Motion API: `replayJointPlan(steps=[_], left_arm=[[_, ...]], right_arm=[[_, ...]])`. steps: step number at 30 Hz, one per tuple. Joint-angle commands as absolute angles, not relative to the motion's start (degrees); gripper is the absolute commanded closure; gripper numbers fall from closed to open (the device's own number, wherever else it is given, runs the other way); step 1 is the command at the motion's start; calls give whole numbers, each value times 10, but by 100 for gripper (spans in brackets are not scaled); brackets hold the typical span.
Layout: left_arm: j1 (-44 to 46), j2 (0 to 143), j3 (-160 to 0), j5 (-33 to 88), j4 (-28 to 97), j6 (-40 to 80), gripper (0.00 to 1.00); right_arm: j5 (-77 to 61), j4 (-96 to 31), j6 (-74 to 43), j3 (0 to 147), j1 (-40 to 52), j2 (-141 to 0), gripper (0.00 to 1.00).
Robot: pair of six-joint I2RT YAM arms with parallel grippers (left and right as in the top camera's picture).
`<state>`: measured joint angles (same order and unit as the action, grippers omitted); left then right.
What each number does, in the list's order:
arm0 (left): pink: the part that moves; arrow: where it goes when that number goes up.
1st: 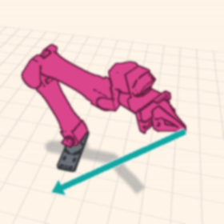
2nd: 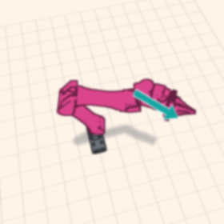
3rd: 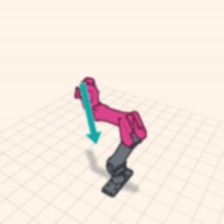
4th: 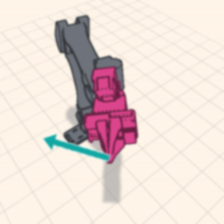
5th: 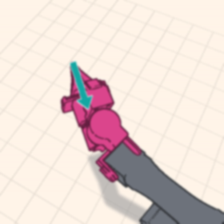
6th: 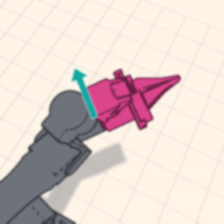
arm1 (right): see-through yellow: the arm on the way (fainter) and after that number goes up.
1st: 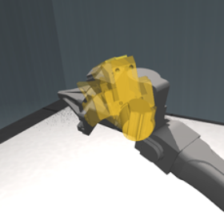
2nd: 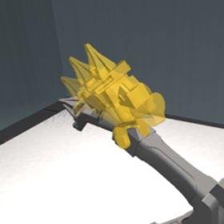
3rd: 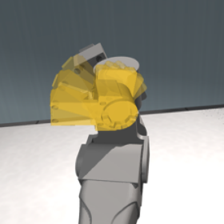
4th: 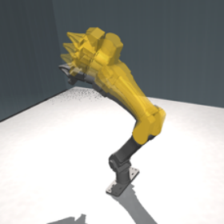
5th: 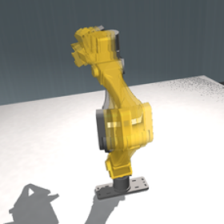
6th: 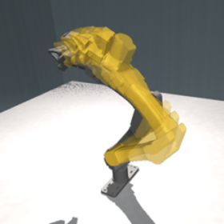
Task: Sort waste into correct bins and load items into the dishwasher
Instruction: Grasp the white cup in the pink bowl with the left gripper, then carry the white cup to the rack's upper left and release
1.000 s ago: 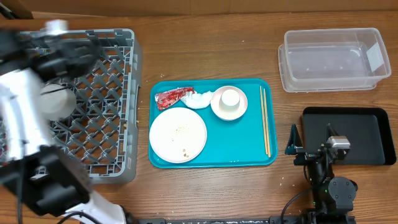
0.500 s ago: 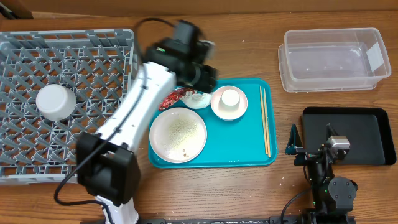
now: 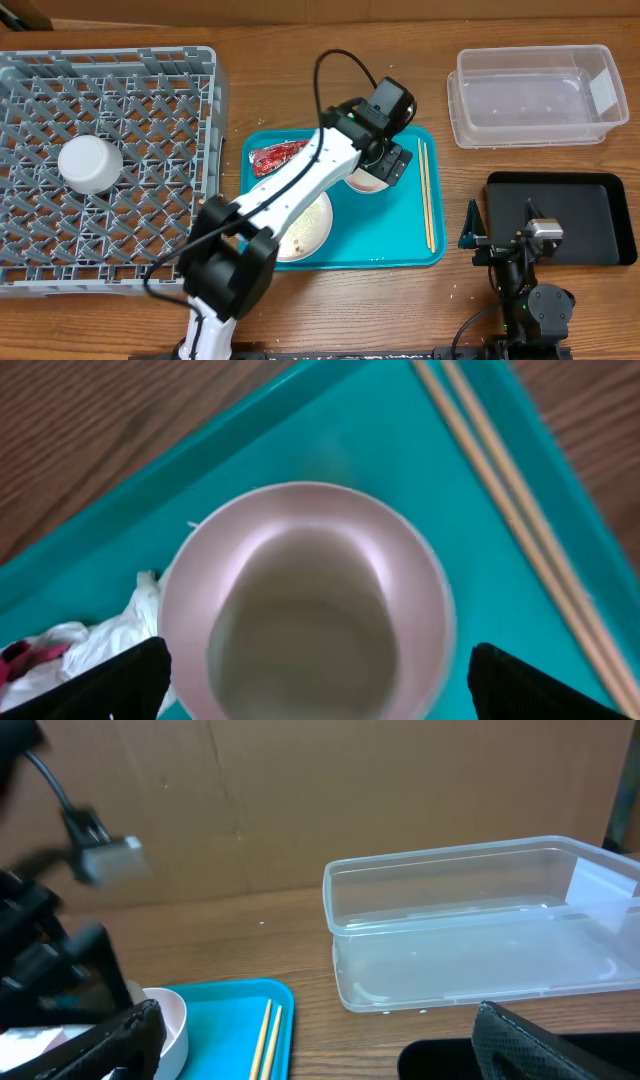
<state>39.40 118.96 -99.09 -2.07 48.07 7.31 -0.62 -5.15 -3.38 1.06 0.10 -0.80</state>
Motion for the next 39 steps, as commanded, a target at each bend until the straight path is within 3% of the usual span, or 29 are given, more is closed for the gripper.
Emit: replayJointPlan(steps=[1, 8, 14, 20, 30, 35, 39], left_arm=[[389, 1217, -995, -55, 477, 79, 4], [389, 1229, -995, -58, 475, 79, 6], [390, 1229, -995, -48, 474, 84, 27], [390, 1226, -999, -48, 481, 91, 55], [332, 1140, -1147, -62, 571, 118, 55], [227, 1083, -1213, -92, 596, 118, 53], [93, 1060, -1217, -96, 599, 118, 52]], right_arm=[[-1, -48, -32, 4, 3, -3, 0], [-1, -48, -32, 4, 3, -3, 0], [-1, -48, -32, 4, 3, -3, 0], [-1, -48, -32, 4, 3, -3, 0], [-1, -48, -32, 4, 3, -3, 0], [-1, -48, -32, 4, 3, -3, 0], [-1, -48, -32, 4, 3, -3, 0]])
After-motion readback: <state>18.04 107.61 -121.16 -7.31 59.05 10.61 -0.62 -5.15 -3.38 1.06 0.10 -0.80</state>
